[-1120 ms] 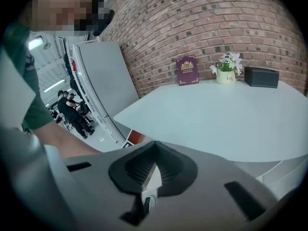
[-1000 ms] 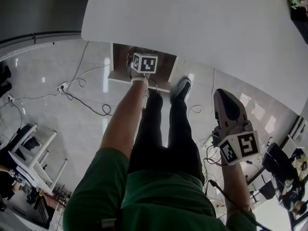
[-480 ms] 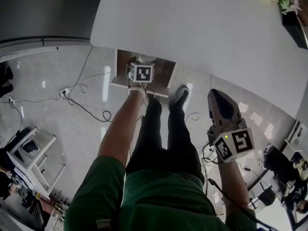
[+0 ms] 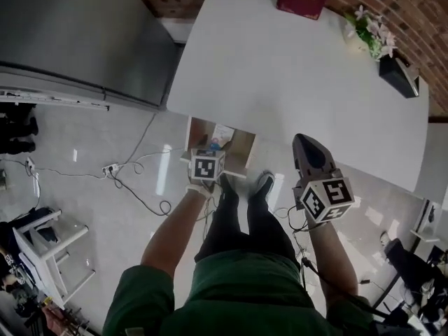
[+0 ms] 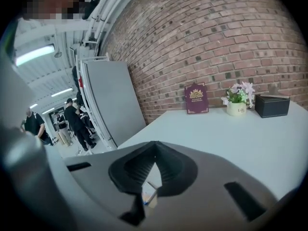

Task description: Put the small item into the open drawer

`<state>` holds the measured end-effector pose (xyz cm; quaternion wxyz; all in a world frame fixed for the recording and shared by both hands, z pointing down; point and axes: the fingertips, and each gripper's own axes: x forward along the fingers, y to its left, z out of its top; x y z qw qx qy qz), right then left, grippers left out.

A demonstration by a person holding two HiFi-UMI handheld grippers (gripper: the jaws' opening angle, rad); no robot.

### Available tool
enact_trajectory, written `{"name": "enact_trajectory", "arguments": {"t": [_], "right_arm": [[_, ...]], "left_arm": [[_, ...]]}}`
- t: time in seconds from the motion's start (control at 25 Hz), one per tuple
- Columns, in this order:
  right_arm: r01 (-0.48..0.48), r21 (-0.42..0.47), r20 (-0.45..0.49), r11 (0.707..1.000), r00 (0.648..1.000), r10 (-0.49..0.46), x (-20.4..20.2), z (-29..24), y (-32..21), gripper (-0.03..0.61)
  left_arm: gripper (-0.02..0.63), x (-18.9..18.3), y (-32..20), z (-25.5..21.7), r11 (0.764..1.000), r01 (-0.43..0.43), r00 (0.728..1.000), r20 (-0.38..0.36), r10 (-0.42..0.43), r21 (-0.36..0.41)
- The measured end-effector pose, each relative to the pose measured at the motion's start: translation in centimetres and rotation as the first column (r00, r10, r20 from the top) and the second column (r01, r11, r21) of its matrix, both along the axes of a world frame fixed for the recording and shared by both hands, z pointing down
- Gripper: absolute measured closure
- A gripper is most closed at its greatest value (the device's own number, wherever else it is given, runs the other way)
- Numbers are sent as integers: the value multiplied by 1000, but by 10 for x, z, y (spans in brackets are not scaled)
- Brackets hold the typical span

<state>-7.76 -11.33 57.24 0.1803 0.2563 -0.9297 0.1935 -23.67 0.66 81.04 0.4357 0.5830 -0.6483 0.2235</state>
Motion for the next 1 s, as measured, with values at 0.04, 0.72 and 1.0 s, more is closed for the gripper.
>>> {"name": "enact_trajectory", "arguments": {"t": [0.04,0.72,1.0], "right_arm": [[3,1,11,1000,1000,-3,-1,-9,-4,575],[-6,190,164,982,986,-26,-9,-165,-60,575],[-12,257,235,966,971,-51,-17,-220,-73,575]], "left_arm": [[303,2,-3,-23,999,-3,1000,-4,3,32],[575,-3,-93,-330,846,-68,974,217,-58,529],[580,-11,-116,-416,761,-72,963,243,-114,645]]}}
